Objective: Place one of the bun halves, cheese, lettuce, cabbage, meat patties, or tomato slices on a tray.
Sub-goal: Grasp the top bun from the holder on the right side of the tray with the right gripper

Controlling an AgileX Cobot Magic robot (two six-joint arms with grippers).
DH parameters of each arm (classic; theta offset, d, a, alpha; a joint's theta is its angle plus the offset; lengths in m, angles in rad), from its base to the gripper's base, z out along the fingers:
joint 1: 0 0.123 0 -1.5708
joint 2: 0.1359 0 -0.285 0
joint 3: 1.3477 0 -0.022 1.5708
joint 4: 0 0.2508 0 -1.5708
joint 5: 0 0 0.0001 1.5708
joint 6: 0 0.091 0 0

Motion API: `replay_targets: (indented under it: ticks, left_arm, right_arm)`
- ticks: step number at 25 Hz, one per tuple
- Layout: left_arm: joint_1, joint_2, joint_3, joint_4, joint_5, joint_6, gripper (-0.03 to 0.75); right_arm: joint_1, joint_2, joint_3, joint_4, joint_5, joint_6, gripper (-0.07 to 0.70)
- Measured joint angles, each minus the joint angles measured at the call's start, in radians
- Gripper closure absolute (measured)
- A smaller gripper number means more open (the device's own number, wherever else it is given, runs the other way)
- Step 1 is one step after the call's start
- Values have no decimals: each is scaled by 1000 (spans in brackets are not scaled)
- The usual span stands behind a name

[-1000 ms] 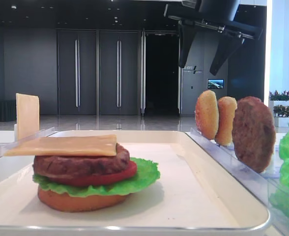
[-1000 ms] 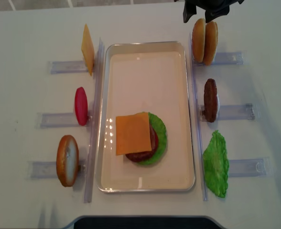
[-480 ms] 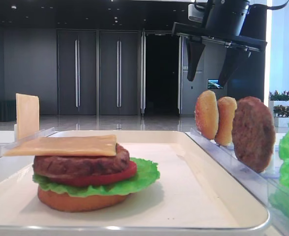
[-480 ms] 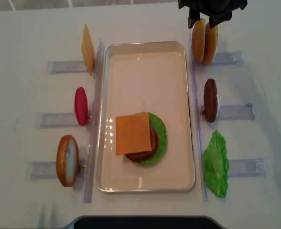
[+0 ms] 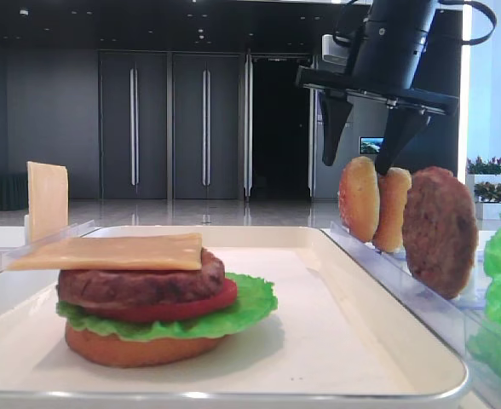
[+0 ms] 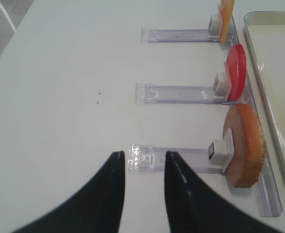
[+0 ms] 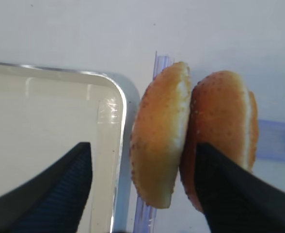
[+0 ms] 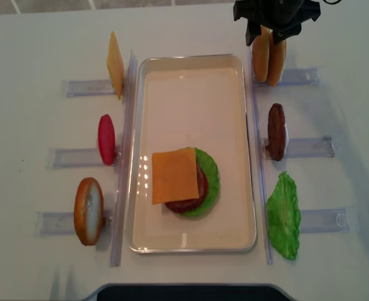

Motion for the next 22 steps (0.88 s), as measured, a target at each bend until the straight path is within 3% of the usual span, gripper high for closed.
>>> replay_targets:
  ticks: [10,15,22]
  left_arm:
    - [0,0,0,0,0,0,496]
    - [0,0,0,0,0,0,496]
    - [0,0,0,0,0,0,496]
  right_arm:
    - [0,17,-5,7,-6,-12,192]
    - [0,29,-5,8,-10,-13,248]
    - [0,31,-5,3,1,-13,384]
